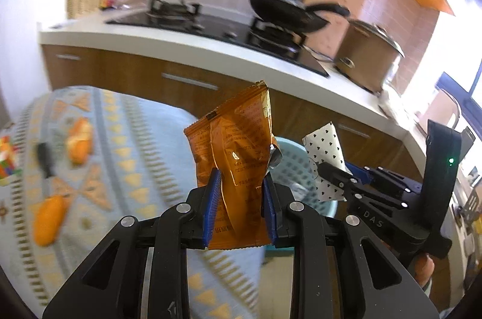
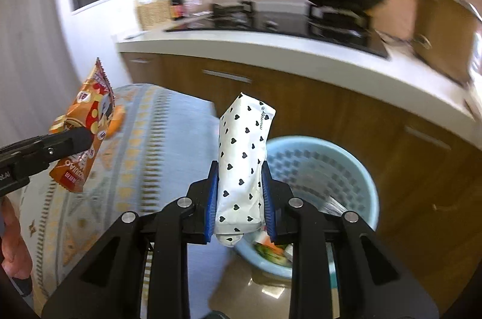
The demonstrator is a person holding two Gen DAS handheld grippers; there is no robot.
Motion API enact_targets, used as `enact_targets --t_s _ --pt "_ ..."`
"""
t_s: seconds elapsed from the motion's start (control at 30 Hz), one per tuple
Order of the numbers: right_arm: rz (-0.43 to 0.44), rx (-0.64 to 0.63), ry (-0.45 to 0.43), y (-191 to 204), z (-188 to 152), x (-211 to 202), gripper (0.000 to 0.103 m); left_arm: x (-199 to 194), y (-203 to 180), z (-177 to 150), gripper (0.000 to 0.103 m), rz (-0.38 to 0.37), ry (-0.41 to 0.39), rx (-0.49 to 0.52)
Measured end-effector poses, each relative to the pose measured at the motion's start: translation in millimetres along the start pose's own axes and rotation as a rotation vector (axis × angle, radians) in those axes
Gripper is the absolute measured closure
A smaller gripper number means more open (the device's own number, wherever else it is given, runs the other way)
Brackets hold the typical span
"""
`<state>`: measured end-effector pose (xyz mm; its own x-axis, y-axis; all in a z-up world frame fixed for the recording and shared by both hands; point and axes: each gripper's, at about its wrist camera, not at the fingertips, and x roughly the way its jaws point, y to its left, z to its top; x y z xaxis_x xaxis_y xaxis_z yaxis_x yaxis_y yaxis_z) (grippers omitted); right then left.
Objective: Collect trash
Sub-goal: 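Carry wrapper and heart-print paper over the blue basket and open both grippers, then grasp the bread roll with left gripper while right grasps the orange peel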
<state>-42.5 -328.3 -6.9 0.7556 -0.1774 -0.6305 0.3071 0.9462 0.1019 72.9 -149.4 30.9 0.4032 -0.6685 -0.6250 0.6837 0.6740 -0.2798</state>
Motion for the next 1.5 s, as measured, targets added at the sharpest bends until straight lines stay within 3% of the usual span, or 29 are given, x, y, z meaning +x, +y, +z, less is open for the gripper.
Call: enact_targets --t_s 0.23,0.6,0.67,0.73,0.77,1.1,1.33,1.5 --pt "-0.051 0.124 0.115 -64.0 -25.0 31.0 0.080 72.4 -34.0 -1.6 0.078 -0.065 0.112 0.024" --pt "-0.052 0.248 0.305 -103.9 -63.3 87.2 0.075 145.2 -45.0 -20.4 0.075 -0.059 0.230 0.026" --pt "-0.055 0.268 0.312 -108.1 -63.6 90.3 0.072 153.6 -46.4 -19.4 0.069 -0.058 0.242 0.039" --pt "-0.073 0.276 0.316 -113.1 -65.4 92.8 0.057 158.1 -47.4 -18.2 0.055 -0.054 0.241 0.048" --pt "-0.076 0.283 0.315 -114.5 -66.2 93.2 0.055 156.9 -46.5 -18.2 0.051 -0.047 0.233 0.050" --pt "-0.044 0.271 0.269 -106.7 -53.9 88.8 0.054 122.9 -29.9 -18.2 0.050 -0.028 0.154 0.041" --pt "0.016 0.185 0.225 -63.1 -35.3 80.3 0.054 82.1 -4.6 -16.4 0.048 0.013 0.090 0.012" --pt "0.065 0.109 0.181 -22.2 -17.1 71.3 0.054 33.1 32.2 -18.9 0.042 0.067 0.000 -0.052"
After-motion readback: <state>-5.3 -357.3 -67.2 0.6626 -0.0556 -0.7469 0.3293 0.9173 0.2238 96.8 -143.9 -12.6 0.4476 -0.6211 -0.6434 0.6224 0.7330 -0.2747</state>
